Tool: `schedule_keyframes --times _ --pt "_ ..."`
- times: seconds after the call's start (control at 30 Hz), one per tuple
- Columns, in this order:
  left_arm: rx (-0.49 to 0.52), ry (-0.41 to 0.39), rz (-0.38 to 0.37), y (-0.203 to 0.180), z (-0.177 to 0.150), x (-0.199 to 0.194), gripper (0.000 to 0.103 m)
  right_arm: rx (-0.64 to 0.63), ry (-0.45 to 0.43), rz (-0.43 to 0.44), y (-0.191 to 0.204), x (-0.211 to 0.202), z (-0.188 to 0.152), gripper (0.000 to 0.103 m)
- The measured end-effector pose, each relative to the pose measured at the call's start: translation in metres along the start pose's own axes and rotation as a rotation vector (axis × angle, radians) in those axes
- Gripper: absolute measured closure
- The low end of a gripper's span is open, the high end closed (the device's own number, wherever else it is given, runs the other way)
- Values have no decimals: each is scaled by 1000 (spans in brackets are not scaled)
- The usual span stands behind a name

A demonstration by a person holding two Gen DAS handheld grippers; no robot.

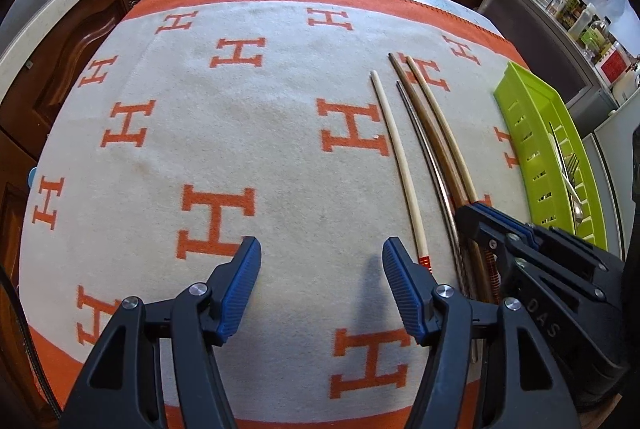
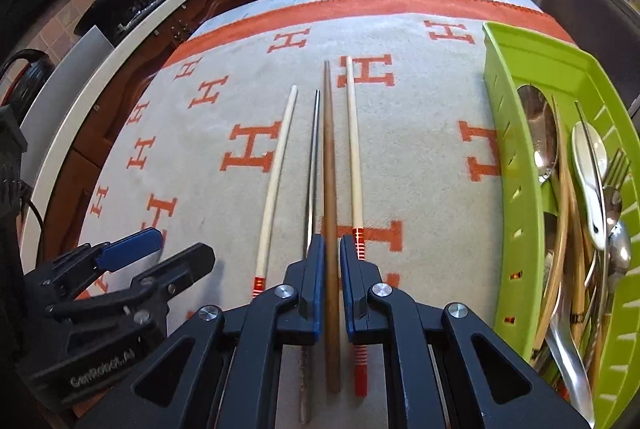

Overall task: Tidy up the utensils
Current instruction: 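Grasp a dark wooden chopstick with the right tool while the left tool grasps a red-striped chopstick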

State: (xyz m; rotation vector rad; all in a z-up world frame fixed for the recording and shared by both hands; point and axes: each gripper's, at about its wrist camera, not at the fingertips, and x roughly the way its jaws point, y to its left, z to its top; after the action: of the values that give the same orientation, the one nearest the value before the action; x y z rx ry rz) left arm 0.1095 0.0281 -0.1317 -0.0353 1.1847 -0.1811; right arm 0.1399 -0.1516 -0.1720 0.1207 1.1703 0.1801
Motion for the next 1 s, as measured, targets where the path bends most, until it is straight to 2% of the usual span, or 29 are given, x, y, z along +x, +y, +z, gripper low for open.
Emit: schedule_keyframes --times 0.2,0.37,0.5,0.67,0.87,1.0 --pt "-9 -1 30 0 3 2 41 -119 -13 -118 23 6 4 94" --pt "-47 9 15 8 5 1 41 -156 -26 -147 30 6 1 95" --pt "-45 11 10 5 7 -1 41 -64 -28 -65 14 -2 0 97" --pt "-41 22 -20 -5 10 1 41 22 -89 2 -5 -29 -3 97" --pt "-30 33 -25 -27 12 8 41 100 -187 9 -34 -76 -5 97" --pt "-25 36 25 -39 11 13 53 154 -233 -19 -61 -100 -8 97"
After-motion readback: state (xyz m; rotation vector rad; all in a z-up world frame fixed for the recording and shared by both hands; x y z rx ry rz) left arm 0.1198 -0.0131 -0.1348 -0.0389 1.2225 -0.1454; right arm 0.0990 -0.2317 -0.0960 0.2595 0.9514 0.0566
